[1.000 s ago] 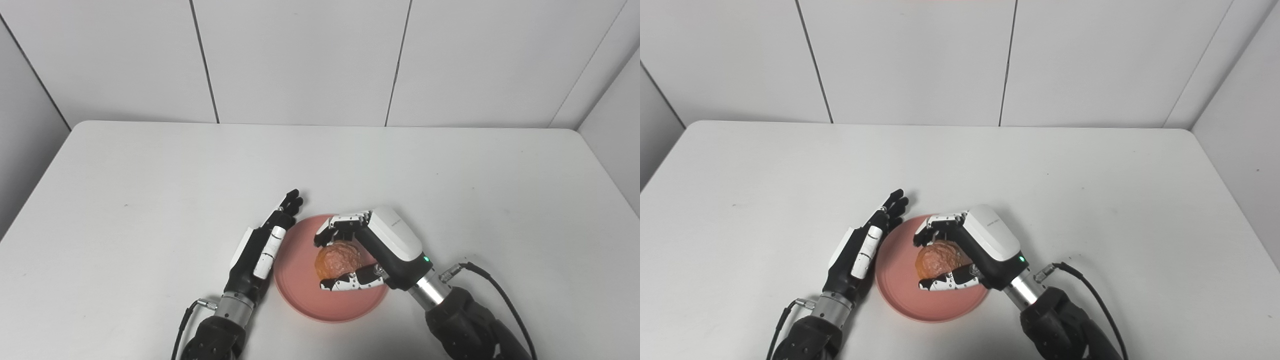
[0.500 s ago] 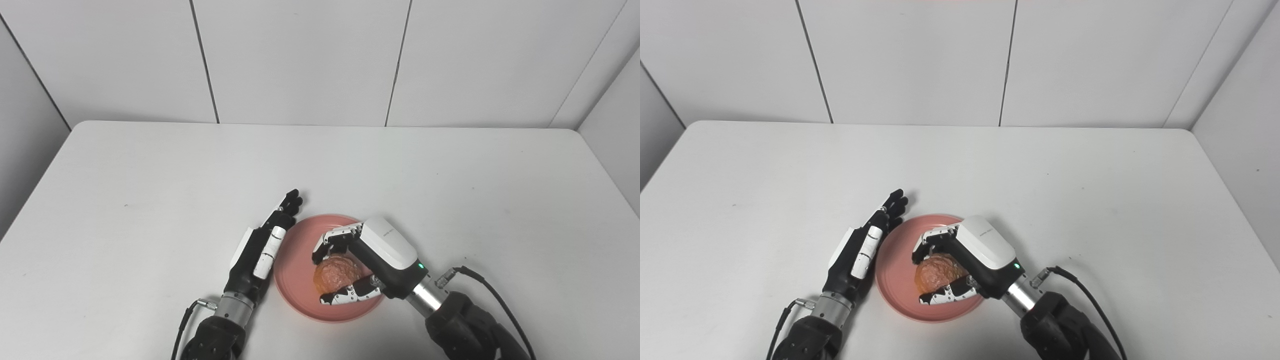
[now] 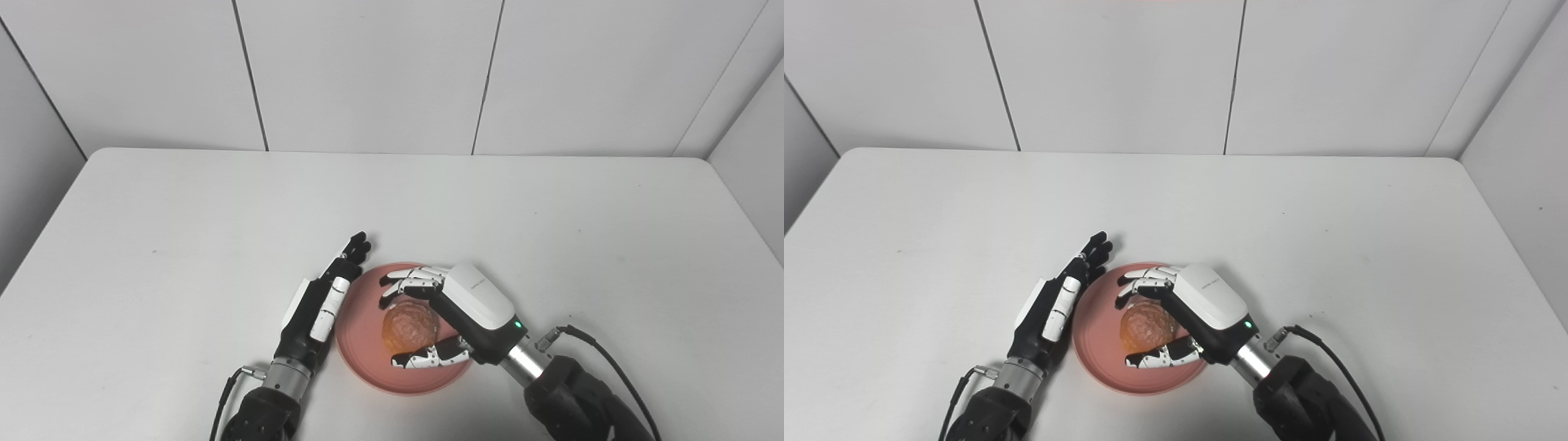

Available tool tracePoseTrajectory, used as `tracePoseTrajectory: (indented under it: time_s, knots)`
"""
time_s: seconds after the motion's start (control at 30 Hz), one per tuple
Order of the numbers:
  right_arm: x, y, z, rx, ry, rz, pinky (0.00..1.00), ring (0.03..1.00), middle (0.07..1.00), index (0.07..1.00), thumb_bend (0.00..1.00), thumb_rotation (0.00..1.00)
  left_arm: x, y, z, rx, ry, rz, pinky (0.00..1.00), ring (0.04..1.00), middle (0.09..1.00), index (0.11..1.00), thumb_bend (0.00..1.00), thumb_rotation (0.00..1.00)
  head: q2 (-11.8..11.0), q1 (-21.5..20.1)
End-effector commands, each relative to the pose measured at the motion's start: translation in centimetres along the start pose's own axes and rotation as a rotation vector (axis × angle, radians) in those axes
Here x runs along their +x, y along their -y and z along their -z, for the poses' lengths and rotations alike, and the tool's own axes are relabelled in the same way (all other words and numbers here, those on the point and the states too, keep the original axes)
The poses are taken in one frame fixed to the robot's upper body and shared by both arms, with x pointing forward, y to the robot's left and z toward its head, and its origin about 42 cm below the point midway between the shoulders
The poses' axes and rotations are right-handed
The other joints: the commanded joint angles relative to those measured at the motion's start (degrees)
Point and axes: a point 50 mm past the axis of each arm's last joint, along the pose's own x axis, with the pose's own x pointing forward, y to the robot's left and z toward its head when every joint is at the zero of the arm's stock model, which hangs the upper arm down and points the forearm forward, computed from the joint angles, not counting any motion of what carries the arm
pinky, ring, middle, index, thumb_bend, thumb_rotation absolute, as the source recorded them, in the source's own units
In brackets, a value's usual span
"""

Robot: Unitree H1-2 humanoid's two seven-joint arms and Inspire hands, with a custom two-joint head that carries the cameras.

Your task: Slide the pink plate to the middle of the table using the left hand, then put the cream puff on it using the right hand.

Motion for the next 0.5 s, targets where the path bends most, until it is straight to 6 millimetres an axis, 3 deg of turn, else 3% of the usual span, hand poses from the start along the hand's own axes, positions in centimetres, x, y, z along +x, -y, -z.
tracePoseTrajectory:
  time_s: [0.0,0.23,0.47]
  knots:
    - [0.51,1.47,-0.38,-0.009,0.06,0.065,0.78,0.818,0.831,0.813,0.54,0.51,0.5,0.24,-0.8,-0.006,0.052,0.012,0.97,0.966,0.94,0.909,0.62,1.0,0.0,0.0]
    - [0.42,1.72,-0.22,-0.014,0.062,0.037,0.89,0.86,0.857,0.824,0.63,0.76,0.47,0.28,-0.87,-0.007,0.056,0.015,0.99,0.973,0.945,0.91,0.62,1.0,0.1,0.1]
    - [-0.16,1.73,-0.19,0.076,0.059,0.089,0.94,0.905,0.916,0.899,0.69,0.87,0.45,0.29,-0.86,-0.016,0.054,0.012,0.99,0.979,0.956,0.919,0.62,1.0,-0.1,0.2]
